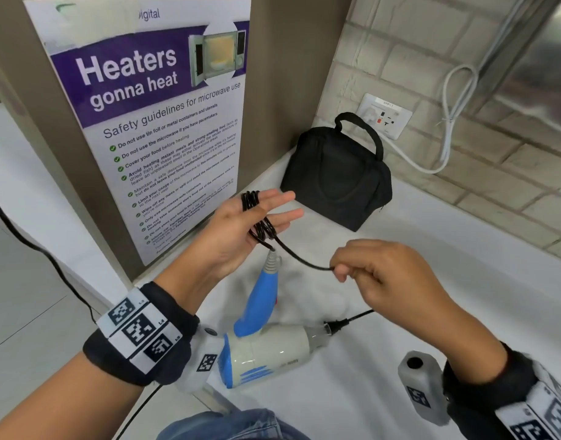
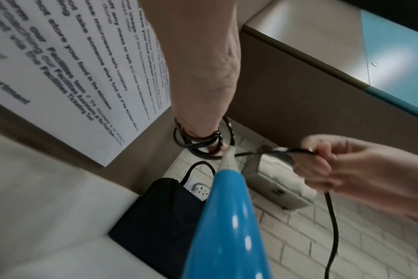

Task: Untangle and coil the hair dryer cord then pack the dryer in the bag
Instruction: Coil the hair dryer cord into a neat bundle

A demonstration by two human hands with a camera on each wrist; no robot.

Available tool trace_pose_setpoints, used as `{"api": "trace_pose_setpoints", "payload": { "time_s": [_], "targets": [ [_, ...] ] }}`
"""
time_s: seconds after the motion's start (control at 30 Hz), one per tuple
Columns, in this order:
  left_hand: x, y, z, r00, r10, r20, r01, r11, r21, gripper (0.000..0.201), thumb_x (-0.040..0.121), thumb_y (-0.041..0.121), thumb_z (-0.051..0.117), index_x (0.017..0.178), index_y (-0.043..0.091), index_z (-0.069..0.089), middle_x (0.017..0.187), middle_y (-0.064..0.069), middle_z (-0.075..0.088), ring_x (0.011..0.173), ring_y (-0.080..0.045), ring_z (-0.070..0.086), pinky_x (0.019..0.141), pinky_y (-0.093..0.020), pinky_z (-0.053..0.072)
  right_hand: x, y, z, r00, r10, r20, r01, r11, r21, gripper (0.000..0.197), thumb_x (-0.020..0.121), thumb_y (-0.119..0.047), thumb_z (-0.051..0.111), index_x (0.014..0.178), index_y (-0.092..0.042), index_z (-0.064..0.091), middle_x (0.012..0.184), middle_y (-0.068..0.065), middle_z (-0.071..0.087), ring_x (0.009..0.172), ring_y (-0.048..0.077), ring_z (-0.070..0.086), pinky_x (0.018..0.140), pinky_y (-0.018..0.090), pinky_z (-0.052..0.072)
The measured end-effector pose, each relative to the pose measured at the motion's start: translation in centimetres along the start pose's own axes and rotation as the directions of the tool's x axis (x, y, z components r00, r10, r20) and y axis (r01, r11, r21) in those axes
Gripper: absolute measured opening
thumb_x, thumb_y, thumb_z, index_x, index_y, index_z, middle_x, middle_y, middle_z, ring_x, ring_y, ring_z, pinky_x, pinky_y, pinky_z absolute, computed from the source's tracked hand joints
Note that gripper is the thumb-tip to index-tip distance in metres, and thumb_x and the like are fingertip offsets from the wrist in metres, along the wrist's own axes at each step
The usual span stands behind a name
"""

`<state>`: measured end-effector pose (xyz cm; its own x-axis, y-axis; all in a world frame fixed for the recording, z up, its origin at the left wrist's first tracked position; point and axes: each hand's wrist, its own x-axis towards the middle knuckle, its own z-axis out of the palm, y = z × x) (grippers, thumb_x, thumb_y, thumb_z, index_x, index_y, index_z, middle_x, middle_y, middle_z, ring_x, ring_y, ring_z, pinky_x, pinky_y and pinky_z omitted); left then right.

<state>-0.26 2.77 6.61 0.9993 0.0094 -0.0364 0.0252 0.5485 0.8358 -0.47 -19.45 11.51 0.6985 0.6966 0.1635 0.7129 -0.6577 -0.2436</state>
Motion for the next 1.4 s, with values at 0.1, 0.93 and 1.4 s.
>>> {"api": "trace_pose_setpoints", "payload": {
  "time_s": [0.1, 0.93, 1.4],
  "targets": [
    [-0.2, -0.6, 0.7, 1.000, -0.018, 0.011, 0.017, 0.998, 0.067, 0.032, 0.099, 0.004, 0.035, 0.129, -0.003, 0.042, 0.130, -0.015, 0.059, 0.107, -0.034, 0.065, 0.097, -0.038, 0.050, 0.8, -0.2, -1.0, 0.994, 0.029, -0.104, -0.027, 1.000, 0.015, 0.027, 0.074, -0.001, 0.052, 0.073, -0.028, 0.054, 0.060, -0.019, 0.046, 0.058, -0.001, 0.042, 0.047, 0.017, 0.027],
    [-1.5, -1.9, 4.7, 0.975, -0.100, 0.197, 0.030, 0.944, 0.329, 0.016, 0.098, 0.017, 0.044, 0.104, 0.012, 0.058, 0.083, 0.008, 0.073, 0.080, -0.014, 0.070, 0.078, -0.026, 0.051, 4.6, -1.3, -1.5, 0.977, -0.046, -0.207, 0.095, 0.967, 0.235, 0.018, 0.081, -0.013, 0.050, 0.072, -0.022, 0.061, 0.067, -0.011, 0.056, 0.069, 0.010, 0.056, 0.058, 0.040, 0.050],
    [-2.7, -1.8, 3.8, 0.954, -0.124, 0.271, 0.078, 0.982, 0.172, 0.033, 0.098, 0.010, 0.037, 0.126, -0.002, 0.050, 0.073, 0.000, 0.071, 0.077, -0.019, 0.065, 0.095, -0.038, 0.051, 7.4, 2.8, 2.2, 0.975, 0.174, -0.140, -0.124, 0.944, 0.307, 0.026, 0.093, -0.034, 0.051, 0.069, -0.029, 0.060, 0.068, -0.010, 0.064, 0.067, 0.009, 0.059, 0.063, 0.032, 0.047]
  ]
}}
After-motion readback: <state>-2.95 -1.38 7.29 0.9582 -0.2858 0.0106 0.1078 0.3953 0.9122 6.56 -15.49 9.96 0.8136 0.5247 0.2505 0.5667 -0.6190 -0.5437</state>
